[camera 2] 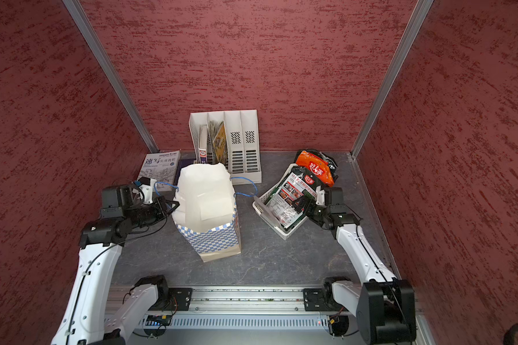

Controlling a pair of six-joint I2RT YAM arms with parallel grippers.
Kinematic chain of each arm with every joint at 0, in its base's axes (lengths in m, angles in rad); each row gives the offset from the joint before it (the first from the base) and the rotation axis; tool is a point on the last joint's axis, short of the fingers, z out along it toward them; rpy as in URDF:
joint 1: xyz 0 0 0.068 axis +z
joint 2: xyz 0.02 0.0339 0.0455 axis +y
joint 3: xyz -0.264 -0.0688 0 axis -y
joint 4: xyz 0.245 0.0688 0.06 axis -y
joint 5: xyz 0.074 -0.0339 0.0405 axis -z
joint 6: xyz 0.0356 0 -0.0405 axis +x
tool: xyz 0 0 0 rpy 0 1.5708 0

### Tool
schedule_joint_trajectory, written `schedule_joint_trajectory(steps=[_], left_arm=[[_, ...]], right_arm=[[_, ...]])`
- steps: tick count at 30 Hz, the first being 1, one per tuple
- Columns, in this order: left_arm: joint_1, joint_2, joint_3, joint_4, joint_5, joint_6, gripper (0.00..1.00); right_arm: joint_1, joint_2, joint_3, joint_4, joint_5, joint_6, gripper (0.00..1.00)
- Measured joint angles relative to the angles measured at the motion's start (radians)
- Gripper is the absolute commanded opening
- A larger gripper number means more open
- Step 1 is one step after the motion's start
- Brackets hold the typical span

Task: Place the condiment packets inside the bag
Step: Pick up the condiment packet from the storage box.

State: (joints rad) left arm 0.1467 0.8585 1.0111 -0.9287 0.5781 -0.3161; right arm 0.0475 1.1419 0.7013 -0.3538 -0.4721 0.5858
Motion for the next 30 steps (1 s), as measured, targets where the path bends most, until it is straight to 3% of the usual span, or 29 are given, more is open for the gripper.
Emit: schedule_joint_trajectory(steps=[18, 23, 30], left_arm=[[0.000, 0.005, 0.000, 0.003, -0.002, 0.000, 0.00], [0.000, 0.006, 0.000, 0.003, -0.003, 0.000, 0.00], [0.000, 0.013, 0.000, 0.003, -0.005, 0.000, 0.00]], right_arm=[[-0.010, -0.015, -0.121, 0.428, -0.283, 0.142, 0.85], [0.013, 0.004, -0.119, 0.433, -0.278, 0.130, 0.85], [0.088, 0.142, -0.100, 0.495, -0.199, 0.090, 0.80]])
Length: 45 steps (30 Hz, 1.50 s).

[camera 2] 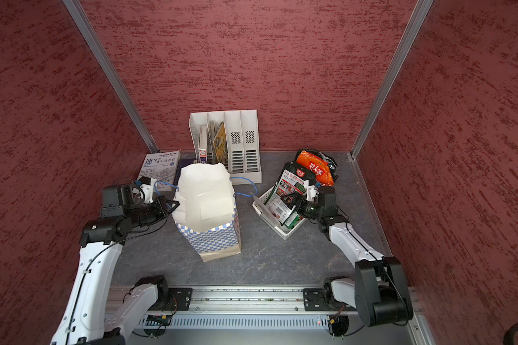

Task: Place the condiment packets inside the bag
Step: Pick up the condiment packet from the storage box, then place the condiment packet in the paper bag.

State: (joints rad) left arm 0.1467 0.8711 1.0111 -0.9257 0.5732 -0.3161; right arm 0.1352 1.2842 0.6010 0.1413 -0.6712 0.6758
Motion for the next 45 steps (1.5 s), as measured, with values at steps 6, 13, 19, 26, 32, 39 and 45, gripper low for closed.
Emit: schedule_joint_trajectory(steps=[6, 13, 19, 26, 32, 39, 45], left_arm=[[0.000, 0.014, 0.000, 0.002, -0.003, 0.000, 0.00], [-0.001, 0.014, 0.000, 0.003, -0.005, 0.001, 0.00], [-0.002, 0.011, 0.000, 0.003, -0.002, 0.014, 0.00], [-0.022, -0.005, 0.000, 0.005, 0.001, 0.022, 0.00], [-0.065, -0.021, 0.000, 0.006, -0.005, 0.039, 0.00], [-0.098, -0.021, 0.000, 0.006, -0.026, 0.044, 0.00], [-0.111, -0.021, 0.000, 0.005, -0.037, 0.045, 0.00]], right_arm=[[0.021, 0.142, 0.000, 0.178, 0.088, -0.002, 0.63], [0.026, 0.165, -0.003, 0.254, 0.191, -0.076, 0.23], [0.031, 0.019, -0.010, 0.169, 0.259, -0.255, 0.15], [0.031, -0.347, 0.026, 0.038, 0.298, -0.499, 0.14], [0.091, -0.447, 0.200, 0.033, 0.185, -0.623, 0.12], [0.391, -0.293, 0.407, 0.118, 0.072, -0.657, 0.12], [0.600, -0.081, 0.449, 0.266, 0.178, -0.641, 0.12]])
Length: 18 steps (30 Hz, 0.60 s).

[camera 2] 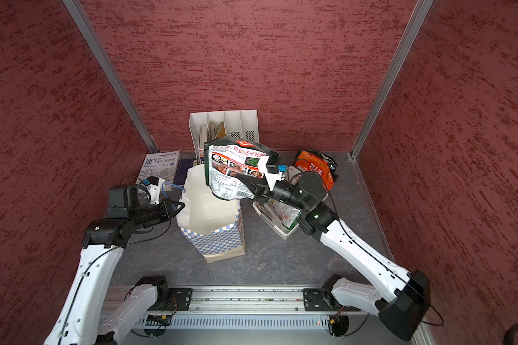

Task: Place the condiment packets inside the bag
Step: Place the condiment packet in the paper bag.

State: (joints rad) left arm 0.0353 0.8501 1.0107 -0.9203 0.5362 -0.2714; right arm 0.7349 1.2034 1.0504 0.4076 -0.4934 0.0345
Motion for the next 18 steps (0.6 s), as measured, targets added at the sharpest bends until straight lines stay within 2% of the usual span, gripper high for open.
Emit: schedule_joint_trajectory(steps=[4, 8, 13, 18], left_arm=[[-0.005, 0.001, 0.000, 0.000, -0.014, 0.000, 0.00], [-0.008, 0.001, 0.000, 0.000, -0.025, 0.005, 0.00], [-0.009, 0.000, 0.000, -0.002, -0.054, 0.012, 0.00], [-0.011, 0.000, 0.000, -0.002, -0.068, 0.015, 0.00]], right_arm=[[0.074, 0.141, 0.000, 0.060, 0.095, 0.023, 0.12], [0.110, 0.219, -0.001, 0.082, 0.138, 0.049, 0.12], [0.121, 0.196, -0.045, 0.089, 0.145, 0.043, 0.13], [0.121, 0.150, -0.066, 0.005, 0.061, 0.000, 0.14]])
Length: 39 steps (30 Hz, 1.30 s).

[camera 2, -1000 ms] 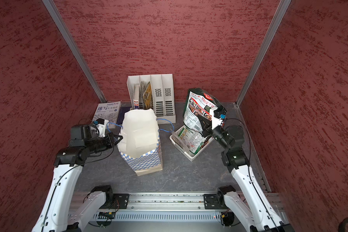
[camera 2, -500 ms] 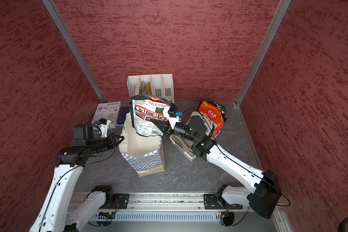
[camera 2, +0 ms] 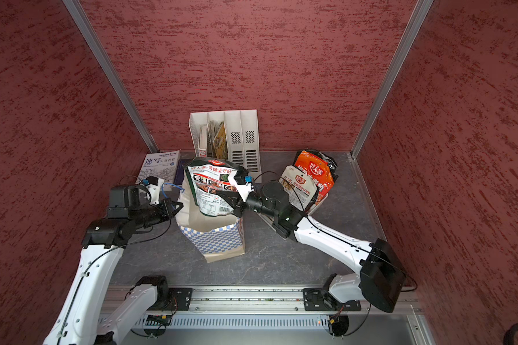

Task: Place the condiment packets inside the bag
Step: Place the condiment packet in the paper bag.

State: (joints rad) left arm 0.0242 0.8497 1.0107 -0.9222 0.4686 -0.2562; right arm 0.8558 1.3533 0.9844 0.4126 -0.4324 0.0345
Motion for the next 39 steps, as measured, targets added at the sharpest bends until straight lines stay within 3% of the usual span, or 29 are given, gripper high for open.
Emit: schedule_joint_trajectory(steps=[13, 21, 26, 30, 33, 39], left_arm=[[-0.051, 0.011, 0.000, 0.046, 0.001, -0.001, 0.00], [-0.070, -0.020, -0.040, 0.150, -0.007, -0.030, 0.00], [-0.080, -0.019, -0.044, 0.188, -0.007, -0.037, 0.00], [-0.081, -0.020, -0.045, 0.190, -0.007, -0.035, 0.00], [-0.082, -0.022, -0.047, 0.191, -0.007, -0.030, 0.00], [-0.082, -0.029, -0.060, 0.199, -0.007, -0.010, 0.00]], right_arm=[[0.000, 0.016, 0.000, -0.140, -0.232, -0.112, 0.21], [0.000, 0.024, 0.000, -0.171, -0.291, -0.180, 0.42], [0.000, 0.016, 0.000, -0.188, -0.301, -0.201, 0.42], [0.000, -0.001, 0.000, -0.222, -0.296, -0.222, 0.27], [0.000, -0.009, 0.000, -0.250, -0.288, -0.238, 0.24], [0.000, -0.046, 0.002, -0.327, -0.257, -0.260, 0.45]])
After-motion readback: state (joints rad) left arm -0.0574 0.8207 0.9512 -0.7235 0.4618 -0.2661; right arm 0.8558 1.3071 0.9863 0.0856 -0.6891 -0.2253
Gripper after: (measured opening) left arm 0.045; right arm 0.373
